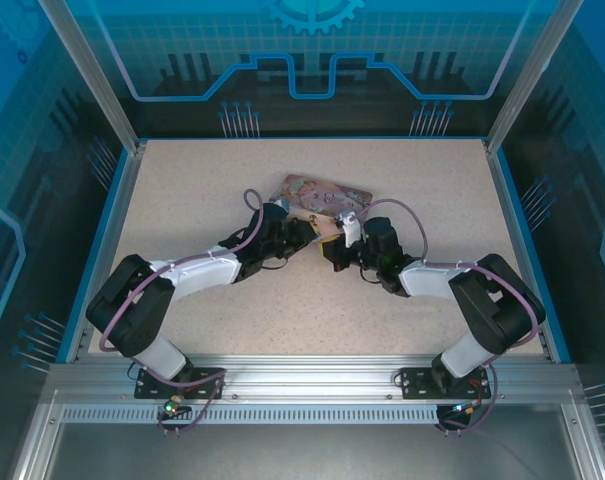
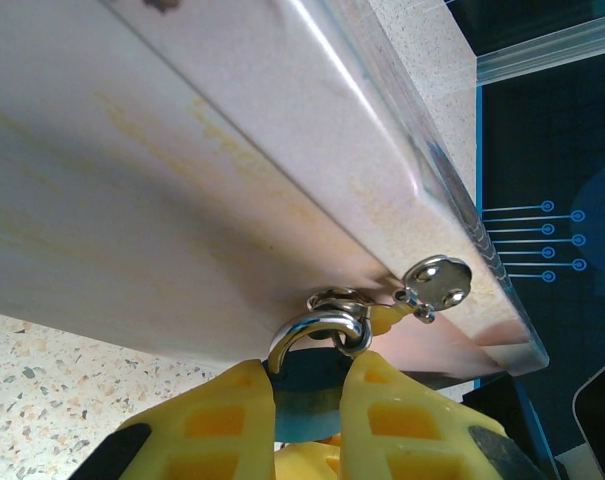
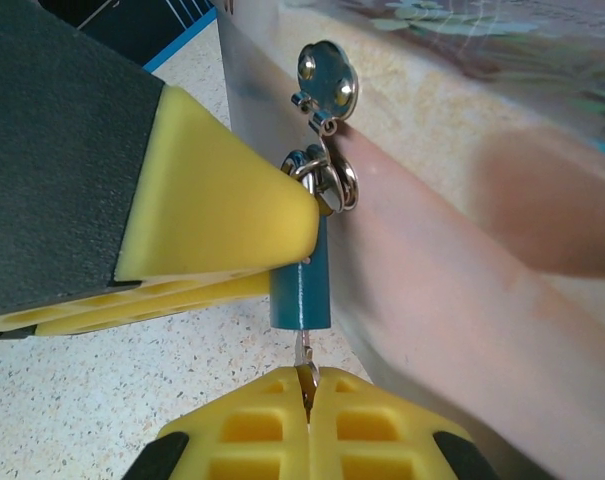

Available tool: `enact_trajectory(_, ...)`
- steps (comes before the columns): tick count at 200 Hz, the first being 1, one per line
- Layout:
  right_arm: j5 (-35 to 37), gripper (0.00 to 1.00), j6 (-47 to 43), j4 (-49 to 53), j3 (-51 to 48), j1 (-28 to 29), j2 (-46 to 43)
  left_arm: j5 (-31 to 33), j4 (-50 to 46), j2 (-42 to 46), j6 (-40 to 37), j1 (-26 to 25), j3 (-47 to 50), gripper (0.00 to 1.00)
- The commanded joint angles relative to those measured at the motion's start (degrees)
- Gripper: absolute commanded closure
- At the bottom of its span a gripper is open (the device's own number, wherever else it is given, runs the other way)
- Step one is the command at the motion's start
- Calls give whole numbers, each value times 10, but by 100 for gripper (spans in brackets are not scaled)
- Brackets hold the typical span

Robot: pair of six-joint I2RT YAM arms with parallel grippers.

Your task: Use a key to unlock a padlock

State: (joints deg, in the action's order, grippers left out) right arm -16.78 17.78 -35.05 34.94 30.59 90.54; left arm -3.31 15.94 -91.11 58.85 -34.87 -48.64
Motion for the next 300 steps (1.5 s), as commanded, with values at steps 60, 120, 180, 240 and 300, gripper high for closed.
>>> enact_trajectory(60, 5, 100, -2, -85, 52, -7, 37, -25, -5, 12, 12, -4, 5, 100)
enact_trajectory(120, -2, 100, 31, -92, 50, 4, 50, -20, 11, 3, 19, -4, 19, 100)
enact_trajectory(180, 39, 100, 55, -77, -5, 19, 76, -12, 43, -31, 36, -14, 34, 100)
enact_trajectory(240, 37, 100, 97, -47, 5, 18, 96, 17, 48, -20, 37, -14, 62, 66)
enact_trajectory(300, 27, 100, 163, -43, -11, 22, 71, 44, 118, 37, 64, 2, 138, 40)
